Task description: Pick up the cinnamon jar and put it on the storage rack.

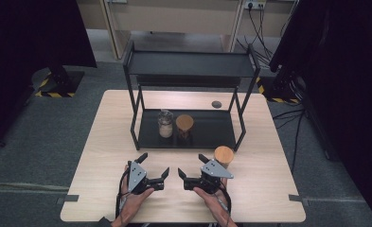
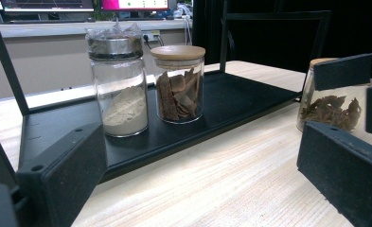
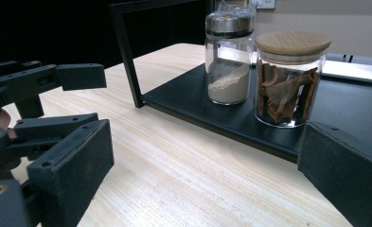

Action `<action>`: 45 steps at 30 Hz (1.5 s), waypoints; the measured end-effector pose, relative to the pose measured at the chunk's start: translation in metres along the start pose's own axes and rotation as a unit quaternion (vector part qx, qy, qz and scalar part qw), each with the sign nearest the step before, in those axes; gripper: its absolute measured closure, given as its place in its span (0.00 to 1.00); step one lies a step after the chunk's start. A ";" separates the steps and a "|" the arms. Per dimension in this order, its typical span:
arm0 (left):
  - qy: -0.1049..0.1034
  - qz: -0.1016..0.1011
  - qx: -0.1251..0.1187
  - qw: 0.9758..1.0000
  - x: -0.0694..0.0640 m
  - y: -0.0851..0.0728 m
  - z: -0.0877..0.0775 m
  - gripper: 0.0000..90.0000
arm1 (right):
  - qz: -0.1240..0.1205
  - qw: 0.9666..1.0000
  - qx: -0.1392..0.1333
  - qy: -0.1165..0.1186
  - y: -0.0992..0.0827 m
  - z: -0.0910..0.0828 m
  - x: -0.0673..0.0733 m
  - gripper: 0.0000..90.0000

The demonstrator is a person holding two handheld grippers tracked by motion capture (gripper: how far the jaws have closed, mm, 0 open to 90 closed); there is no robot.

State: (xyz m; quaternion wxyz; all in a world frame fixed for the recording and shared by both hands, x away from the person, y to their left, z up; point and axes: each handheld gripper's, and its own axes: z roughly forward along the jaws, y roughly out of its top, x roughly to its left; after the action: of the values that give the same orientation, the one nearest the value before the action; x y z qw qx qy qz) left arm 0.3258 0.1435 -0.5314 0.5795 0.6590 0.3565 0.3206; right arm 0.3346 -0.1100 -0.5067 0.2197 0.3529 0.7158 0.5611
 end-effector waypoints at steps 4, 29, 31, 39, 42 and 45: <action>0.000 0.000 0.000 1.000 0.000 0.000 0.000 0.02 | 0.003 1.000 0.000 0.005 -0.002 -0.005 0.002 0.05; 0.000 0.000 0.000 1.000 0.000 0.000 0.000 0.02 | 0.005 1.000 -0.005 0.004 -0.008 -0.026 0.003 0.05; 0.000 0.000 0.000 1.000 0.000 0.000 0.000 0.02 | 0.005 1.000 -0.005 0.004 -0.009 -0.027 0.003 0.05; 0.000 0.000 0.000 1.000 0.000 0.000 0.000 0.02 | 0.010 1.000 -0.007 0.000 -0.012 -0.036 0.002 0.05; 0.000 0.001 0.000 1.000 0.000 0.000 0.000 0.02 | 0.010 1.000 -0.007 -0.002 -0.013 -0.039 0.002 0.05; 0.000 0.001 0.000 1.000 0.000 0.000 0.000 0.02 | 0.010 1.000 -0.006 -0.003 -0.015 -0.042 0.002 0.05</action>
State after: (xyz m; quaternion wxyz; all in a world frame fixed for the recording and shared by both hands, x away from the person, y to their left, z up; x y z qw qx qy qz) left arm 0.3257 0.1433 -0.5314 0.5793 0.6592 0.3561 0.3211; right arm 0.2999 -0.1373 -0.5092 0.2182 0.3606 0.7079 0.5668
